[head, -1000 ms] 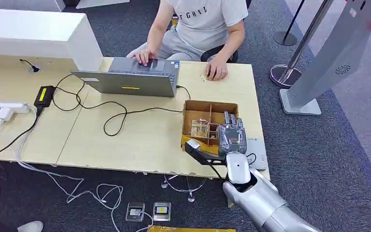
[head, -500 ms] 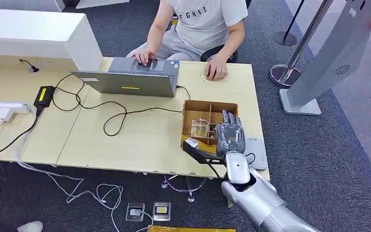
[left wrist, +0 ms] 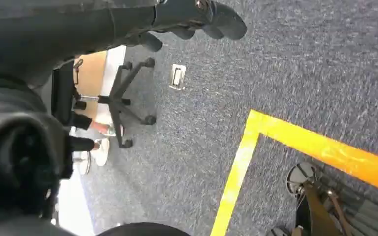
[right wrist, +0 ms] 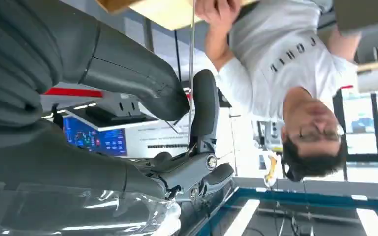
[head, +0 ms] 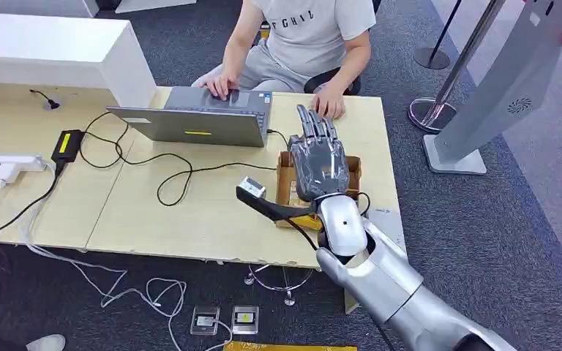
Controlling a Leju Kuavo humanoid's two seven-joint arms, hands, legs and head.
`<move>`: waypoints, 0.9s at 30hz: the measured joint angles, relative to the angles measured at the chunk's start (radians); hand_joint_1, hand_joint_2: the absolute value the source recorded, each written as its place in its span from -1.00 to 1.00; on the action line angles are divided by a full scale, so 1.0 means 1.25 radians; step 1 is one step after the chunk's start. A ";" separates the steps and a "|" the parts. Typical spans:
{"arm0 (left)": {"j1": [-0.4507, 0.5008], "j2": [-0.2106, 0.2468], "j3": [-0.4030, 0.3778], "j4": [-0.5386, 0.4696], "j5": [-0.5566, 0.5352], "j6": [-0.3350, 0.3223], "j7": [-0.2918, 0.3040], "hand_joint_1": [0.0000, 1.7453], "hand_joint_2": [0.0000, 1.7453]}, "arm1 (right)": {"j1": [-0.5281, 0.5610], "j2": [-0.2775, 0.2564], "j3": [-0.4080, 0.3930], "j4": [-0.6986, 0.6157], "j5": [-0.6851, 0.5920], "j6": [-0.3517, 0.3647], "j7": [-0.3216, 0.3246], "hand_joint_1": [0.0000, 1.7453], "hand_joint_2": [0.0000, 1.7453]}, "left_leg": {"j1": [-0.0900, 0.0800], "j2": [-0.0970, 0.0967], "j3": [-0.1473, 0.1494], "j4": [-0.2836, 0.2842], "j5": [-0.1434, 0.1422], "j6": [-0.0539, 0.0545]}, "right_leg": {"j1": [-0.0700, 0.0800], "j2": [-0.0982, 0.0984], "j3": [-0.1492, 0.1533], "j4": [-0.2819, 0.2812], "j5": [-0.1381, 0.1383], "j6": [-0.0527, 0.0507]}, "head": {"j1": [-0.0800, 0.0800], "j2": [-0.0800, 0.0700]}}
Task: Pass the card to the sensor for recognition and then transmit it.
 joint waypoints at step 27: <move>-0.001 -0.022 -0.004 -0.002 0.004 -0.041 0.012 -1.00 -1.00 | -0.028 0.006 0.010 0.044 -0.065 -0.020 0.012 1.00 1.00 | 0.000 0.000 0.000 0.000 0.000 0.000 | 0.000 0.000 0.000 0.000 0.000 0.000 | 0.000 0.000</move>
